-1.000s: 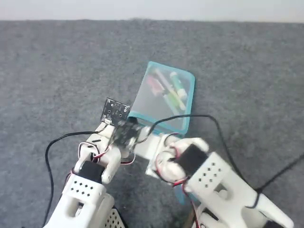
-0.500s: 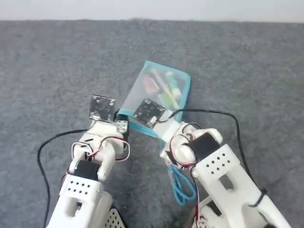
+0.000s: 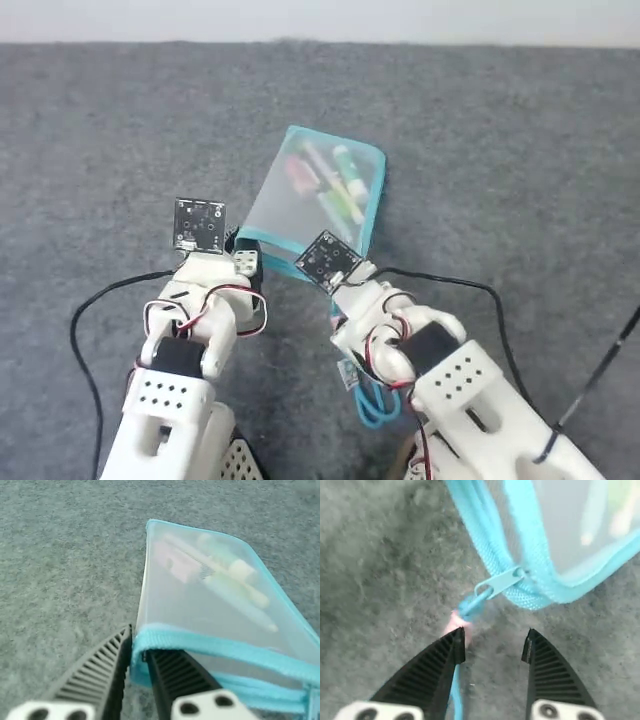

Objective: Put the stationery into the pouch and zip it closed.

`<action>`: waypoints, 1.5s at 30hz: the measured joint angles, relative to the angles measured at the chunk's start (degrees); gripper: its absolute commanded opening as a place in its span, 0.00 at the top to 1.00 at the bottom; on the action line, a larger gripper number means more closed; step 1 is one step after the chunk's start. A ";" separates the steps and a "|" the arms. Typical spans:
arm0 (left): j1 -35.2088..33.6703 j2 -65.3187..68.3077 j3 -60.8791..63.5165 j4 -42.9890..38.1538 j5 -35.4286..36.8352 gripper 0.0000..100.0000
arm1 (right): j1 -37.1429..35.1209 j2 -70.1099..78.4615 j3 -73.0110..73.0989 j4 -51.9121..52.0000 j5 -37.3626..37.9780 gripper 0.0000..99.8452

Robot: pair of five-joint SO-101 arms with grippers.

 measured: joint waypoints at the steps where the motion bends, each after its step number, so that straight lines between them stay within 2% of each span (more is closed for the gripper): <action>1: 0.00 0.00 0.00 0.00 0.09 0.99 | -0.18 -0.18 0.00 0.00 -0.88 0.81; 9: 0.00 0.00 0.00 0.00 0.09 0.99 | -2.99 -0.18 0.00 0.00 -2.46 0.81; 19: 0.00 0.00 0.00 0.00 0.09 0.99 | -2.90 1.58 0.00 -3.08 -2.46 0.81; 23: 0.00 0.00 0.00 -0.26 0.09 0.99 | 0.09 8.18 0.00 -6.24 -2.46 0.83; 27: 0.00 0.00 0.00 -0.26 0.09 0.99 | 4.48 14.07 -0.44 -6.77 -2.46 1.00; 30: 0.00 0.00 0.00 -0.26 0.09 0.99 | 7.12 15.91 -1.58 -6.77 -2.46 0.96; 32: 0.88 0.00 0.00 -0.26 0.09 0.99 | 8.97 15.91 -1.76 -6.77 -2.46 1.00; 37: 4.04 0.00 1.76 -3.16 0.09 0.98 | 12.57 15.91 -3.78 -4.57 -0.79 0.99; 41: 4.57 0.00 4.48 -7.56 -2.46 0.98 | 12.40 15.91 -6.24 -0.26 1.93 0.99; 45: 4.75 0.00 4.75 -8.70 -6.15 0.96 | 10.37 14.86 -6.24 2.29 5.19 0.99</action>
